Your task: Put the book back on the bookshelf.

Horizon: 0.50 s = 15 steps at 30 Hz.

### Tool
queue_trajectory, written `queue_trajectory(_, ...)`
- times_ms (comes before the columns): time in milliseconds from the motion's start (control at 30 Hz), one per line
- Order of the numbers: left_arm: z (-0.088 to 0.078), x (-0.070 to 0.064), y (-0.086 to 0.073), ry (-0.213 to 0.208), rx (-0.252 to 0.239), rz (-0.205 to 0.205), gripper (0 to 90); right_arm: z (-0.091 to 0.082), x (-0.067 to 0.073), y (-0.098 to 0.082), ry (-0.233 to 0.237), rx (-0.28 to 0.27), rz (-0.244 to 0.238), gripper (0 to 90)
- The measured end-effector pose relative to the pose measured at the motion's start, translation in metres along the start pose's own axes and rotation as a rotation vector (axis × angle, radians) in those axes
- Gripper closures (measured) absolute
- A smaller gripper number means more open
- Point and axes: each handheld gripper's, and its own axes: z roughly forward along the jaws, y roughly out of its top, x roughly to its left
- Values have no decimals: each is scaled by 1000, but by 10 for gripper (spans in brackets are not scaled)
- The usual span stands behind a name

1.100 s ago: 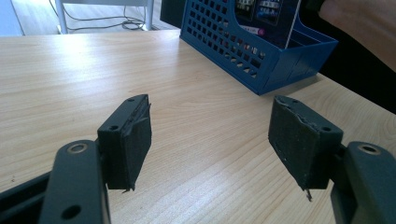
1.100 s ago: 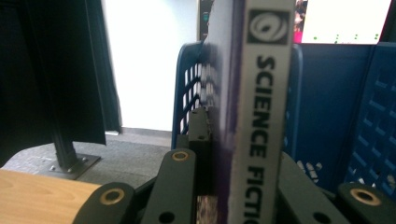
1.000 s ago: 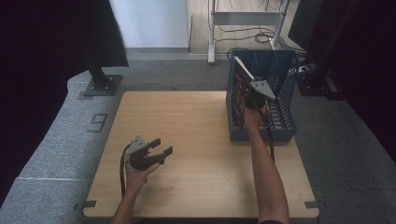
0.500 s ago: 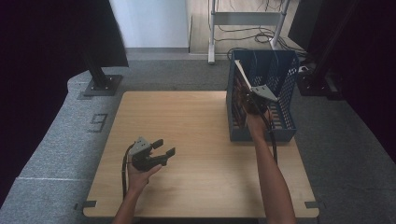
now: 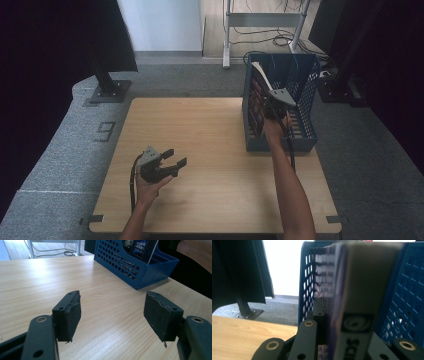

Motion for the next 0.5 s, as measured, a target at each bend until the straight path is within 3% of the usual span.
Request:
queue_trajectory(233, -1, 3, 0, 5, -2, -6, 305, 15, 10, 1, -61, -50, -43, 820)
queue_trajectory(500, -4, 5, 0, 9, -10, -14, 306, 30, 19, -5, -48, -58, -40, 819)
